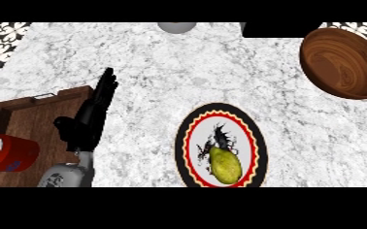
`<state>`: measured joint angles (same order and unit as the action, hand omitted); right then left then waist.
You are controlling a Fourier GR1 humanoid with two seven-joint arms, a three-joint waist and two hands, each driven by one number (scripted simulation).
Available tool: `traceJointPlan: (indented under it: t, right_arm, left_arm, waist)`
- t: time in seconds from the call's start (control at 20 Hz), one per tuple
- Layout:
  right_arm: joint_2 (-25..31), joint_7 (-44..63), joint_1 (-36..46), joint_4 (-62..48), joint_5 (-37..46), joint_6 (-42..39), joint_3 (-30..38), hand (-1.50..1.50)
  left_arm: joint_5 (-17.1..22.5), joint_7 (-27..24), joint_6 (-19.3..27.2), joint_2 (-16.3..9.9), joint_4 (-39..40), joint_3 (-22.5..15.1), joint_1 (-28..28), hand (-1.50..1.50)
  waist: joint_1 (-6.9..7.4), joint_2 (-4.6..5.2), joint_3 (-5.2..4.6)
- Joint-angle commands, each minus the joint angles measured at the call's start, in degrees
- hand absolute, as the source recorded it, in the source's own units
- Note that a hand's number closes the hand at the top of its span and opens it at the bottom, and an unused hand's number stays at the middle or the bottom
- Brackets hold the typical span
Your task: Pick the tomato from the plate and place it in the bowl
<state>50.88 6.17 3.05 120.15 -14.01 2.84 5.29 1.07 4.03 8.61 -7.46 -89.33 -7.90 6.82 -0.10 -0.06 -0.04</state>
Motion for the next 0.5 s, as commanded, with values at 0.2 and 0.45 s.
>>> traceJointPlan:
  t: [0.2,0.45]
  right_arm:
    - [1.19,6.16,12.55,-12.67,0.95,-4.87,2.97,1.50]
    - [3.33,3.02,18.14,-24.89,8.97,-6.00,0.64,1.50]
  left_arm:
    - [0.37,0.37,-2.15,-0.76,4.22,3.23,5.61,0.00]
    - [2.16,2.57,-3.77,-2.09,0.11,3.95,3.35,0.00]
  waist:
    - [0.51,0.24,0.02]
    - [1.38,0.38,0.04]
